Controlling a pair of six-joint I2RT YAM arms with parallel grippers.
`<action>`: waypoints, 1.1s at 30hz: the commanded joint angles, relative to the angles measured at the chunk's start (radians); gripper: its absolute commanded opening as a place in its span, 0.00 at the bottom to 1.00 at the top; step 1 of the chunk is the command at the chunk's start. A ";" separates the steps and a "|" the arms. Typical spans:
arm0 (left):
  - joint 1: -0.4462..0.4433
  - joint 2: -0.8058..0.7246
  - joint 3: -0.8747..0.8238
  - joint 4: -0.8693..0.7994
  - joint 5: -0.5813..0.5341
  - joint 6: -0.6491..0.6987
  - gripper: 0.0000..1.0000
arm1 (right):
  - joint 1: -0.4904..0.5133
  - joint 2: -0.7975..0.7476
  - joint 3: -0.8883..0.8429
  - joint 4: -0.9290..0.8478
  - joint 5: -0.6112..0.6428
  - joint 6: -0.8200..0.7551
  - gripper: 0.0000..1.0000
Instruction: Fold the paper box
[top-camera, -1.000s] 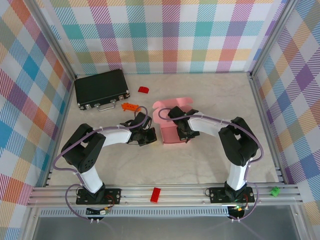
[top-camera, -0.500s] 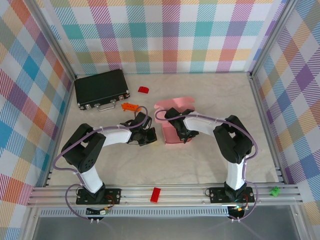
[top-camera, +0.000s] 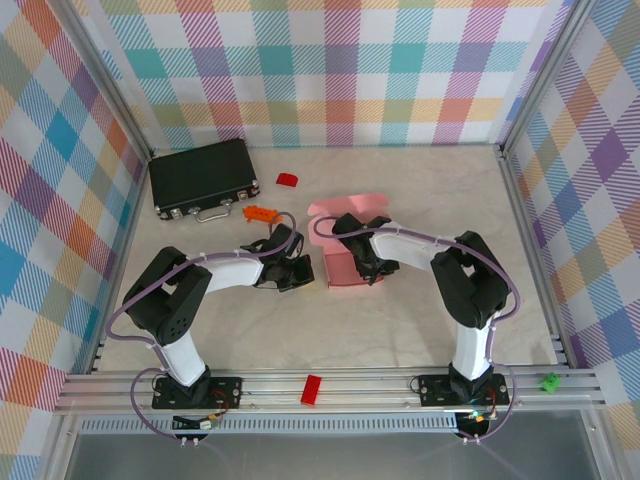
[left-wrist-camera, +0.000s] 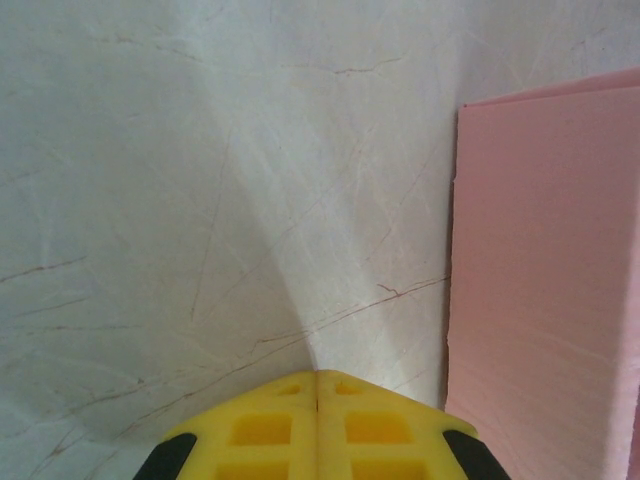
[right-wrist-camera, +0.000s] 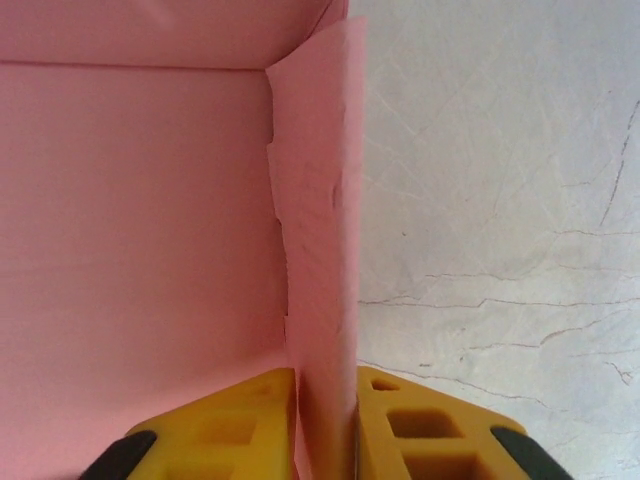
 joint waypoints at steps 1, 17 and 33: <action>-0.039 0.109 0.003 0.093 -0.001 0.010 0.00 | -0.007 -0.047 -0.004 -0.034 -0.015 0.017 0.25; -0.039 0.020 0.036 -0.029 -0.098 0.070 0.02 | -0.073 -0.242 -0.097 0.079 -0.133 0.020 0.36; -0.030 -0.158 0.162 -0.264 -0.340 0.241 0.15 | -0.336 -0.523 -0.339 0.335 -0.515 -0.101 0.42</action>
